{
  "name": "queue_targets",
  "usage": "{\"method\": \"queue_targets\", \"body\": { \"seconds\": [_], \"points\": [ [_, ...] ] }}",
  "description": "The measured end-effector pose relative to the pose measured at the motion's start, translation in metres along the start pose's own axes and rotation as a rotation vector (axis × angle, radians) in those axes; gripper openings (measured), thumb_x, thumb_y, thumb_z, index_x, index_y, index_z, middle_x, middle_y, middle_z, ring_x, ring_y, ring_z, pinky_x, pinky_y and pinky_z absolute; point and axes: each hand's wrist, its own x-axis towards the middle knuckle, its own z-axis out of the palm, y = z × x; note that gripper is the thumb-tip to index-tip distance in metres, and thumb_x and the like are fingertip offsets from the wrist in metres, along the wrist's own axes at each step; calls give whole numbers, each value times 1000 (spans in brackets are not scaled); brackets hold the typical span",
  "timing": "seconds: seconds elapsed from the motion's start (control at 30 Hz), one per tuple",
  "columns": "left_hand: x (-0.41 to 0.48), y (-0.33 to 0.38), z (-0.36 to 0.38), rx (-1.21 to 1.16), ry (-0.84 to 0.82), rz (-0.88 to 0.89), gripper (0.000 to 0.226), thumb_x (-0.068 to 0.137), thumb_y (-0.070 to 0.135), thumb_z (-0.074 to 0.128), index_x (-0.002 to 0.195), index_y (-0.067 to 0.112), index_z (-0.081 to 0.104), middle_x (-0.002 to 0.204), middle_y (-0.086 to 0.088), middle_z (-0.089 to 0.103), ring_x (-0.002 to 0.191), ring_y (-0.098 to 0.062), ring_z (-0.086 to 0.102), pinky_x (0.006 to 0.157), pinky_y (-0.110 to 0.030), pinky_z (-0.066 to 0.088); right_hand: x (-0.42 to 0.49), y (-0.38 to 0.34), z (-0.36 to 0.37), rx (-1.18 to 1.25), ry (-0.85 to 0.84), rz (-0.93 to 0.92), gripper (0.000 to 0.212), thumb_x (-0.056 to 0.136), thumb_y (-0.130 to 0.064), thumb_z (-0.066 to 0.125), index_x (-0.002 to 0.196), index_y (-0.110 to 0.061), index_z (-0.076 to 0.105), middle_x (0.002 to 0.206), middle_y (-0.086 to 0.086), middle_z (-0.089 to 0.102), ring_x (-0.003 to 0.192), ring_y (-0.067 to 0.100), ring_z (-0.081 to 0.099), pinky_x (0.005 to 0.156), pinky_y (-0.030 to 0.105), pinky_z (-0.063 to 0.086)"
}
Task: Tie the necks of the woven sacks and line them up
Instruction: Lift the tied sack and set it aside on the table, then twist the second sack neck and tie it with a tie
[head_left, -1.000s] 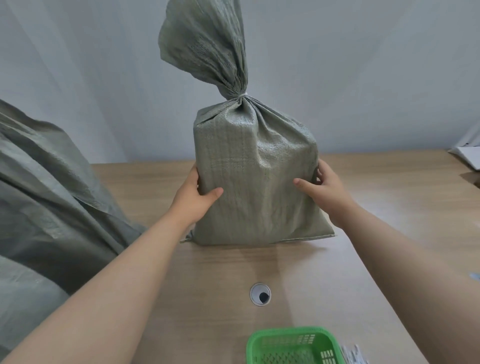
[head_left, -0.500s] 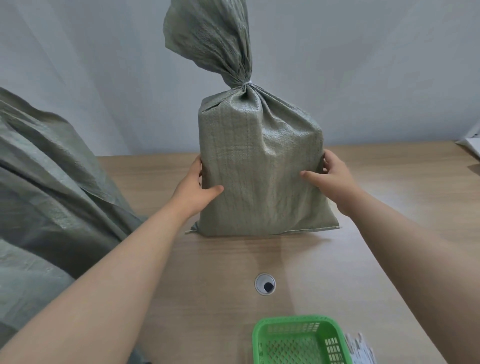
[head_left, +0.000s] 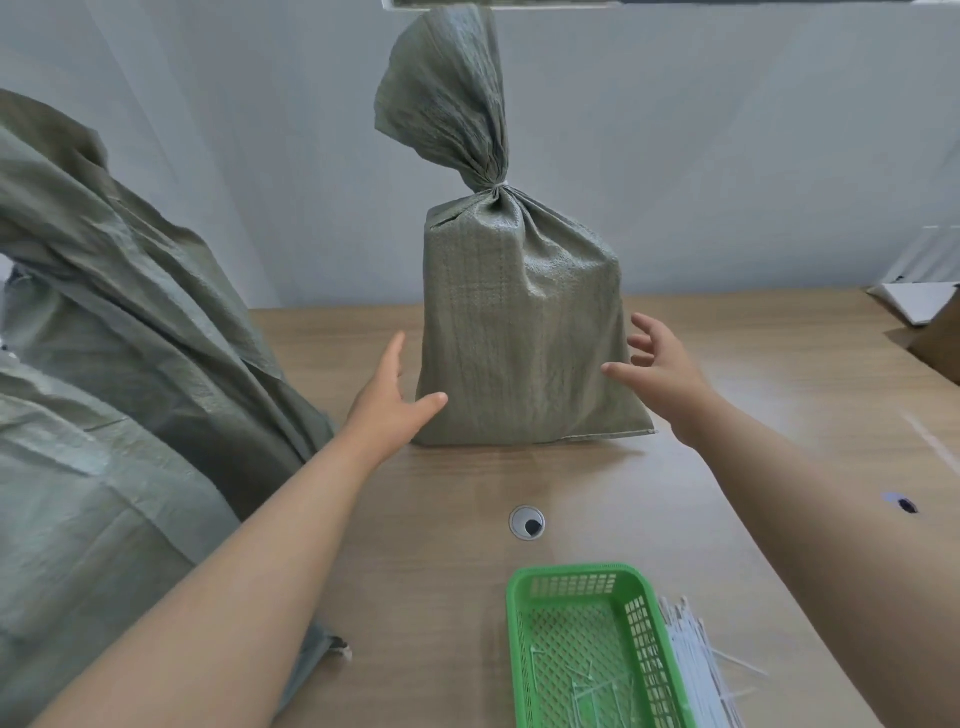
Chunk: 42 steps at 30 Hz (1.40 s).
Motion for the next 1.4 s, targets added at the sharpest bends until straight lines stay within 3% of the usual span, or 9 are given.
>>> {"method": "queue_targets", "body": {
  "seconds": [0.23, 0.4, 0.53, 0.63, 0.8, 0.93, 1.13, 1.3, 1.4],
  "points": [
    [-88, 0, -15, -31, -40, 89, 74, 88, 21, 72, 150, 34, 32, 143, -2, 50, 129, -19, 50, 106, -32, 40, -93, -14, 10, 2, -74, -22, 64, 87, -14, 74, 143, -28, 47, 131, 0, 57, 114, 20, 62, 94, 40, 53],
    [-162, -21, -32, -23, -84, 124, 66, 89, 17, 70, 145, 33, 39, 134, 2, 53, 121, -11, 52, 100, -27, 38, -183, -29, 28, 14, -127, -28, 54, 89, -9, 71, 138, -25, 53, 127, 1, 63, 108, 17, 66, 83, 29, 52],
    [-219, -42, -52, -53, -61, 133, 55, 87, 12, 71, 135, 30, 52, 129, 0, 58, 115, -11, 57, 100, -32, 44, -255, -41, 46, 34, -136, -21, 48, 90, -11, 70, 132, -28, 56, 122, -3, 67, 105, 13, 68, 90, 38, 55],
    [-257, -60, -68, -103, -46, 135, 48, 86, 8, 71, 125, 33, 56, 123, 0, 62, 112, -9, 59, 102, -36, 47, -303, -43, 59, 64, -119, -8, 46, 90, -10, 70, 133, -24, 57, 119, 0, 69, 100, 12, 70, 90, 34, 57],
    [-310, -80, -86, -153, -38, 118, 47, 87, 6, 69, 113, 44, 56, 118, 7, 63, 109, -10, 61, 85, -17, 45, -362, -31, 77, 100, -92, 29, 43, 90, -6, 69, 128, -25, 61, 115, 4, 70, 92, 10, 68, 80, 27, 56],
    [-341, -87, -91, -210, -12, 98, 46, 87, 2, 69, 114, 38, 57, 118, 1, 65, 105, -7, 62, 81, -8, 44, -386, -21, 90, 113, -103, 57, 42, 89, -4, 70, 121, -30, 64, 114, 6, 71, 90, 13, 67, 80, 29, 56],
    [-359, -82, -99, -246, 113, 55, 53, 76, 24, 74, 120, 46, 55, 118, 13, 65, 106, 4, 62, 92, -21, 46, -378, -36, 111, 148, -199, 24, 42, 89, -2, 68, 121, -29, 63, 112, 1, 71, 87, 5, 67, 76, 22, 54],
    [-357, -85, -122, -242, 237, 55, 61, 83, 8, 75, 129, 41, 52, 126, 11, 61, 112, 3, 58, 89, -17, 42, -361, -58, 138, 153, -296, -46, 42, 90, -5, 69, 123, -30, 62, 113, 1, 71, 88, 9, 66, 81, 26, 55],
    [-356, -89, -153, -245, 297, 77, 63, 79, 20, 76, 129, 48, 48, 126, 17, 60, 112, 5, 58, 89, -19, 43, -355, -75, 170, 156, -341, -80, 43, 89, -5, 70, 122, -31, 62, 114, 2, 71, 87, 9, 65, 80, 25, 54]
  ]
}}
